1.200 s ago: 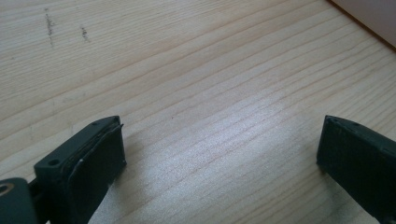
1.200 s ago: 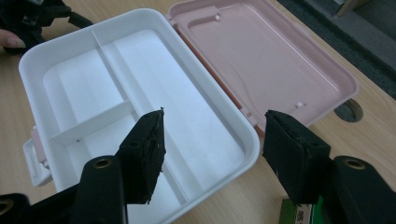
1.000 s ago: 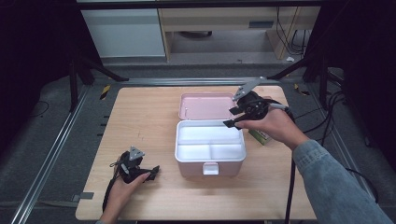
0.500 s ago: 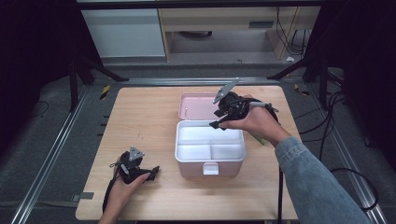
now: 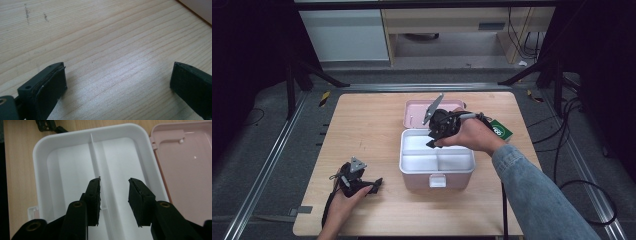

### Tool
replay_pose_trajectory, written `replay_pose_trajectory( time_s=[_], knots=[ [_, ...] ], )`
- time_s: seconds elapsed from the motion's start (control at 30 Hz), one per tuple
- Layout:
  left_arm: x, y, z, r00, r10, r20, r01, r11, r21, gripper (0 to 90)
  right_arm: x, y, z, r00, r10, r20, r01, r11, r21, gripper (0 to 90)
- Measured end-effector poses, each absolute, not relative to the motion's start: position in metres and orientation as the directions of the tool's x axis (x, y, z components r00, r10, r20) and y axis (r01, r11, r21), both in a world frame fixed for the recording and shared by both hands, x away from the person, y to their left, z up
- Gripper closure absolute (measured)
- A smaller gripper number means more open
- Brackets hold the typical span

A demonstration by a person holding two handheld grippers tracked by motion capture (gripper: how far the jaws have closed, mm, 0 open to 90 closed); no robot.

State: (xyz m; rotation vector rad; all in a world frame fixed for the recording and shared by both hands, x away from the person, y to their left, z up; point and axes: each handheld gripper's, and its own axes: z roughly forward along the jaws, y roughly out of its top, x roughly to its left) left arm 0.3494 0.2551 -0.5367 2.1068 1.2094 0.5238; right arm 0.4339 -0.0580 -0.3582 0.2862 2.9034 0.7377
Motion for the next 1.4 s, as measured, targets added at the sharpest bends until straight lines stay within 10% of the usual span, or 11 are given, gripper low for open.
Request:
replay_pose_trajectory(
  time_s=[1.4],
  knots=[
    [0.349, 0.255, -0.537, 0.497, 0.867, 0.024, 0.610, -0.370, 0.700, 0.0, 0.440, -0.030, -0.388, -0.998, 0.023, -0.064, 0.004, 0.961, 0.276, 80.0]
  ],
)
